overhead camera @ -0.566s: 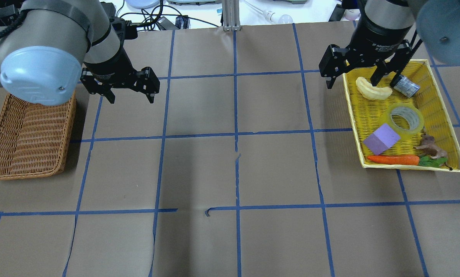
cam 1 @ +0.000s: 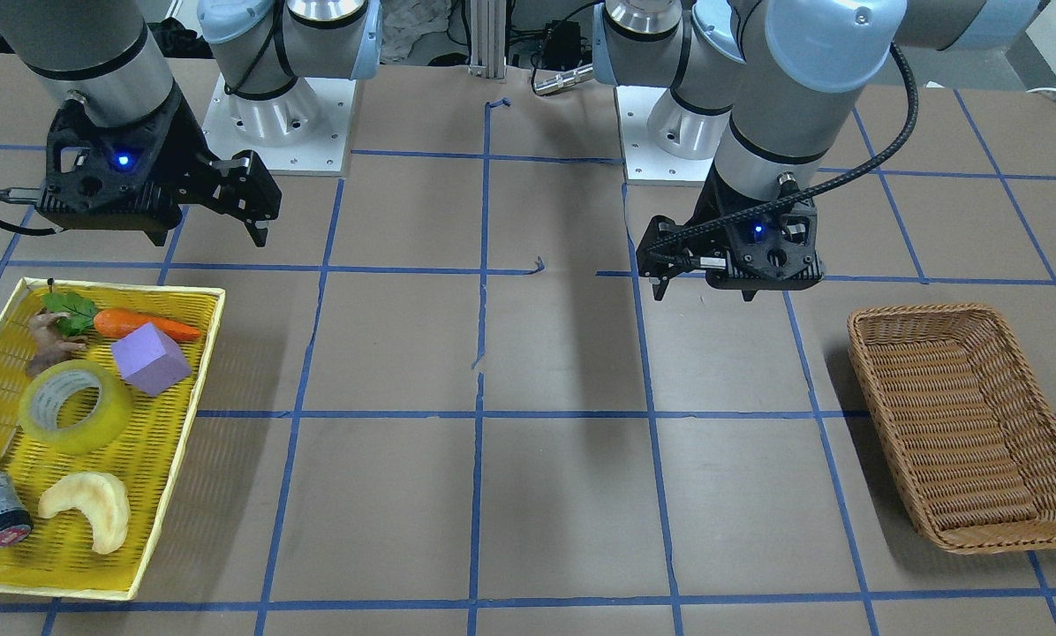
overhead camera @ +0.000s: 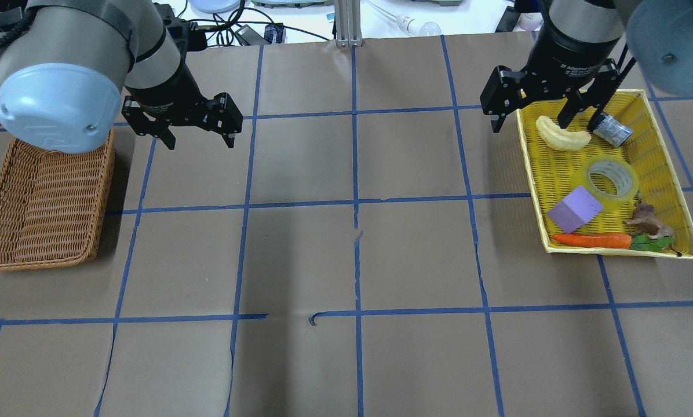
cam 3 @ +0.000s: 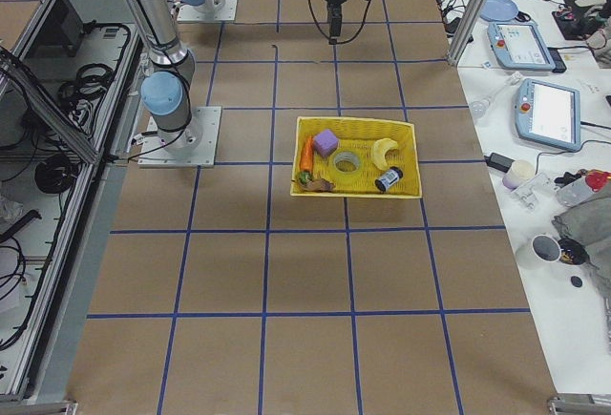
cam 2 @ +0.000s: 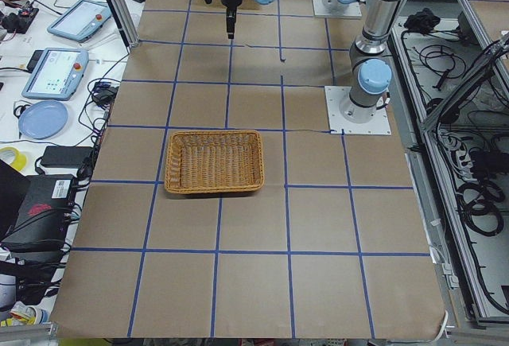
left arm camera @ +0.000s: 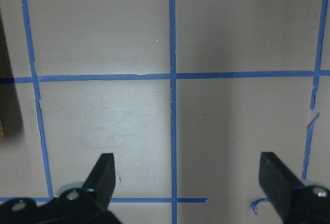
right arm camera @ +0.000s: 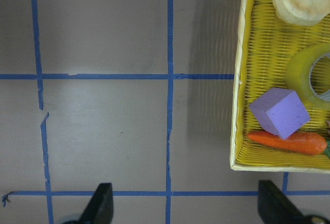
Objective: Transfer tape with both arms
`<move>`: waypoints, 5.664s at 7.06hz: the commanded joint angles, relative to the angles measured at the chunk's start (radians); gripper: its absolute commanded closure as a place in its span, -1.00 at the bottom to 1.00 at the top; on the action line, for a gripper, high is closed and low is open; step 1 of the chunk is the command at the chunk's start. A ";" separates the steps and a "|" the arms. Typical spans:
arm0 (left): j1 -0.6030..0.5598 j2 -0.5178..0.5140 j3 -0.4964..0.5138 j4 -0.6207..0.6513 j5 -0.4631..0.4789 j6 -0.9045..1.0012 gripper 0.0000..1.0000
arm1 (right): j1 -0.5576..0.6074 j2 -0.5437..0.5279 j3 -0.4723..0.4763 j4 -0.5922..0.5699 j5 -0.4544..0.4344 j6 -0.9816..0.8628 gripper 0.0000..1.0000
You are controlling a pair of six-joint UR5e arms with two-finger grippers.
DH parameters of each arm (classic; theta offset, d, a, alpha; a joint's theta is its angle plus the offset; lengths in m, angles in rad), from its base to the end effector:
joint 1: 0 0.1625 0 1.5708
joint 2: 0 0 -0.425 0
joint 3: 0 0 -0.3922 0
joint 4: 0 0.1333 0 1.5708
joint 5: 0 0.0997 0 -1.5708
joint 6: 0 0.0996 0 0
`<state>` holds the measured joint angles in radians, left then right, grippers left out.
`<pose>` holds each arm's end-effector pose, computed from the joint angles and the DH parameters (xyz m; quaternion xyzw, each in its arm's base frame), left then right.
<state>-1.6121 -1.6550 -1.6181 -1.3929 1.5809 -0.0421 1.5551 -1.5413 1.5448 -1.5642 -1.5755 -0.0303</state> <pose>-0.1540 -0.5229 0.4397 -0.0005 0.9997 -0.0234 0.0041 0.1249 -0.5054 0.4853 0.0073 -1.0000 -0.0051 0.0022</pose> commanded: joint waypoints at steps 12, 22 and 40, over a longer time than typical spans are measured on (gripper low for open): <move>0.000 0.000 0.006 -0.005 -0.039 0.008 -1.00 | -0.091 0.041 -0.052 0.004 -0.003 -0.218 -1.00; 0.000 -0.003 0.004 -0.006 -0.039 0.008 -1.00 | -0.440 0.380 0.092 -0.452 -0.011 -0.932 -1.00; 0.001 -0.003 0.003 -0.002 -0.039 0.008 -1.00 | -0.206 0.394 -0.103 -0.332 -0.037 -0.665 1.00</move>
<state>-1.6120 -1.6582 -1.6153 -1.3944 1.5405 -0.0337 1.2550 -1.1426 1.4706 -1.9210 -1.6112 -0.8414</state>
